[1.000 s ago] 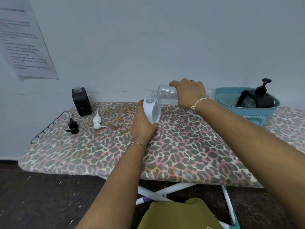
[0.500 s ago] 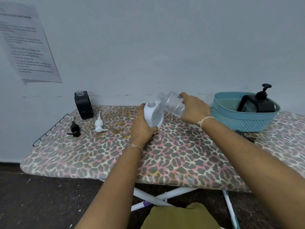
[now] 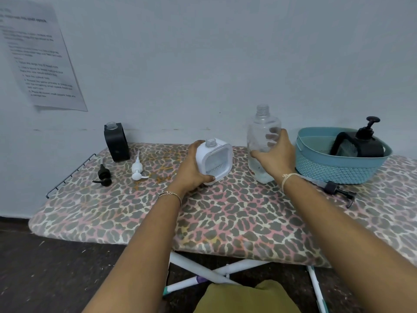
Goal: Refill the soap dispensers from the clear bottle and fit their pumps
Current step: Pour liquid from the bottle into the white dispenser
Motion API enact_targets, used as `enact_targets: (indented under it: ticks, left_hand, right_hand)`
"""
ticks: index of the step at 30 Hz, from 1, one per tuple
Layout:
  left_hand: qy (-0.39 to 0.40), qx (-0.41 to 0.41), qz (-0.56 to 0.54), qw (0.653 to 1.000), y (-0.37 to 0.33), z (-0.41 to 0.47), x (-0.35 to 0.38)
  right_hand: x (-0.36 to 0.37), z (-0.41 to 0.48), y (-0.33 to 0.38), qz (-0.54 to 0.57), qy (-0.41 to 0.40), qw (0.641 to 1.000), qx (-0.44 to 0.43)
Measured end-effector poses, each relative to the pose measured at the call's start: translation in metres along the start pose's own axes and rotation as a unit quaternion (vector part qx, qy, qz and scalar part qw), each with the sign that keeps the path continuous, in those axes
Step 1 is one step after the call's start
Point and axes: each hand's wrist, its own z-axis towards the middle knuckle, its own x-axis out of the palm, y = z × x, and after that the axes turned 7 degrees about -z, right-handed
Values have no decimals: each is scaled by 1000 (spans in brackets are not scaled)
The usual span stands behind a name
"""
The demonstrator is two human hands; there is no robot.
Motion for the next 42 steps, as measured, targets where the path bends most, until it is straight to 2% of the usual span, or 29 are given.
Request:
enact_targets:
  ticks: [5,13,20,30,42]
  left_hand:
    - [-1,0,2,1000,2,2,0]
    - [-15,4,13,1000,2,1,1]
    - [-36,2,21,999,0,-1,5]
    - [-67,-12,58,996,-4,-3,12]
    - [-109,-5,74,991,-8,-6,24]
  right_hand:
    - [5,-3,6,-5,0,1000,-25]
    - [8,-1,9,-147,10,981,-122]
    - [0,-3,10,-247,5,956,-160]
    - [-7,1,24,-315,-26,922,-224]
    - [-14,0,38,-383,-21,888,-254]
